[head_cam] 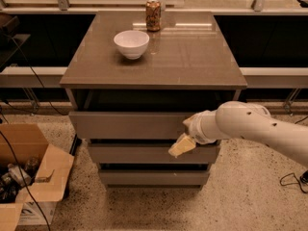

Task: Close top drawer

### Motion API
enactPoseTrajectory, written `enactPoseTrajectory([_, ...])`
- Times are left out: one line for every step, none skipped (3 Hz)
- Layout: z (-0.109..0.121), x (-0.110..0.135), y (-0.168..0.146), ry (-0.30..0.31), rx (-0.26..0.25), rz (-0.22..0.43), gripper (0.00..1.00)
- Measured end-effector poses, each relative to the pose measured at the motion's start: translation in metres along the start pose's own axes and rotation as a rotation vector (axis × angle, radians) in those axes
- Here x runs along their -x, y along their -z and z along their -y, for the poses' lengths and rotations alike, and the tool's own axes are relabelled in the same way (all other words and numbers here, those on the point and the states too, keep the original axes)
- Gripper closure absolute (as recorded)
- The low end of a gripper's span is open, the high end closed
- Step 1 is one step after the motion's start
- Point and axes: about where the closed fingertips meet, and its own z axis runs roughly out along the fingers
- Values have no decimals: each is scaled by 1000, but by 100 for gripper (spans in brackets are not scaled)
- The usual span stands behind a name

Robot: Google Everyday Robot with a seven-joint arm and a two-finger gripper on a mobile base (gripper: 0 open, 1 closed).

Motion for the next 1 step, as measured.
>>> enactPoseTrajectory([8,9,-1,6,3,38,0])
